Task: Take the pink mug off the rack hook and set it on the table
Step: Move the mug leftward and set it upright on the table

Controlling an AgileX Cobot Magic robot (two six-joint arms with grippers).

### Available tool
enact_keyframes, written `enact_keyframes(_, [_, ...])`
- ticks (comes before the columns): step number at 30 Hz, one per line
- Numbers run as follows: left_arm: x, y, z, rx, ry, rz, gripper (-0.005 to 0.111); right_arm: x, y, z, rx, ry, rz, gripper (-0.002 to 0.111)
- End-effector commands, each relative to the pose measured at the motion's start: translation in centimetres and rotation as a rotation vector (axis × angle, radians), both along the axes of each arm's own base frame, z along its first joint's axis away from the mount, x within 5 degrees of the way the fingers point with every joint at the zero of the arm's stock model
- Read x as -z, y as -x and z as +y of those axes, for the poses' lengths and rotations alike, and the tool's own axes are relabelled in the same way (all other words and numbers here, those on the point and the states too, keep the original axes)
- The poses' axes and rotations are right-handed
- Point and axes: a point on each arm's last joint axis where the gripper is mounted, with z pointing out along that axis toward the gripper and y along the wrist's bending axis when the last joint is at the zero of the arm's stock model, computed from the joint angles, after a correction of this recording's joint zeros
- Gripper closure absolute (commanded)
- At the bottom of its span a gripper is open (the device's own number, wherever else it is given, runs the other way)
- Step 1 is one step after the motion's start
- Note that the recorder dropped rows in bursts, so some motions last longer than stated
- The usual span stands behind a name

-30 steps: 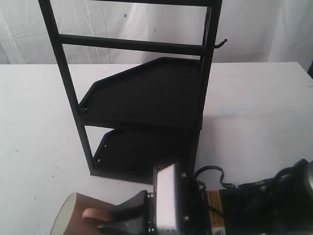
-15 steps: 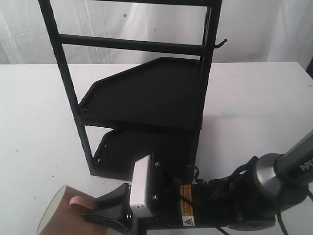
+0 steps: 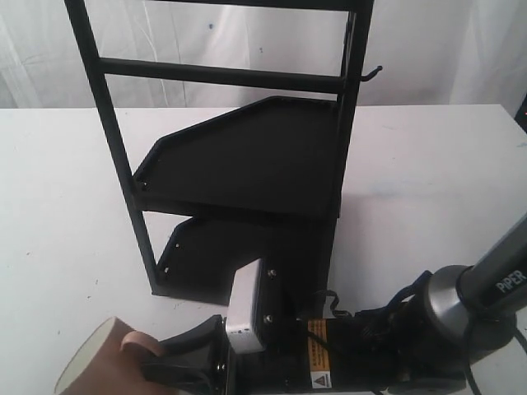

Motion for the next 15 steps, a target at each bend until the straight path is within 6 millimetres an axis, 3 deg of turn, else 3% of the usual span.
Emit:
enact_keyframes(1, [0.1,0.0,0.0,-0.002,0.005,0.006,0.107,1.1,0.6,-0.4,-0.021,0.110,0.069,0.108])
enact_keyframes(8, [0.1,0.0,0.0,-0.002,0.005,0.006,0.107,1.0,0.5,-0.4,-0.016,0.106,0.050,0.108])
enact_keyframes(15, [0.1,0.0,0.0,-0.002,0.005,0.006,0.107,-0.4,-0.7,0.5,0.003,0.069,-0.016,0.108])
